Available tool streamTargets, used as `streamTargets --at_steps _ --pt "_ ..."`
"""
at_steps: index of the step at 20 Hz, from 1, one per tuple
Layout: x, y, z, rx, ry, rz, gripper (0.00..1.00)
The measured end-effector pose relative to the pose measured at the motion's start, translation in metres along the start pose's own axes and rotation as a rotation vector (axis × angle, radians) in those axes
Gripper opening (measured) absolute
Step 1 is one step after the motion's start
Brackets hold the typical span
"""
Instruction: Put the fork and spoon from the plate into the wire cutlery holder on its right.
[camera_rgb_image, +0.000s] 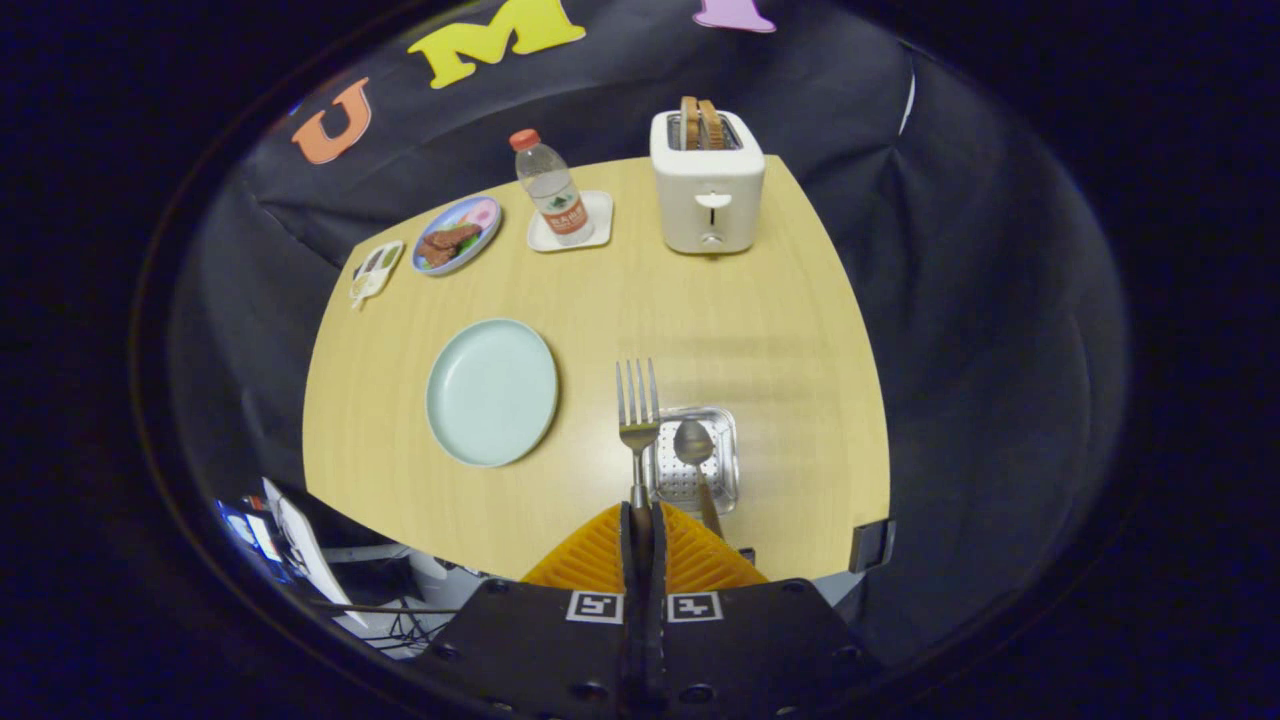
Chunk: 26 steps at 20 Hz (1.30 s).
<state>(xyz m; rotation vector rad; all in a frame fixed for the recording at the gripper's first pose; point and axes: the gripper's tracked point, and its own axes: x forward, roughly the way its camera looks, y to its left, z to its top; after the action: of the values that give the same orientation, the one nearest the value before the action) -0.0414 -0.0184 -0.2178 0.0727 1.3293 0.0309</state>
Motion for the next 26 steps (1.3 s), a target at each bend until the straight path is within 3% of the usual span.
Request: streamTargets --at_steps 13,16,20,21,22,23,26 --pt "0.022 -0.025 -0.028 0.084 0.148 0.038 0.04" --pt "0.026 -0.026 -0.027 0.104 0.149 0.041 0.09" --pt "0.028 -0.021 -0.024 0.126 0.133 0.06 0.09" --pt "0.027 -0.019 -0.02 0.126 0.12 0.063 0.12" --pt "0.026 -0.018 -0.017 0.12 0.1 0.062 0.22" --pt "0.025 -0.015 -0.012 0.114 0.072 0.067 0.23" --pt "0.017 -0.006 0.008 0.072 -0.027 0.07 0.5"
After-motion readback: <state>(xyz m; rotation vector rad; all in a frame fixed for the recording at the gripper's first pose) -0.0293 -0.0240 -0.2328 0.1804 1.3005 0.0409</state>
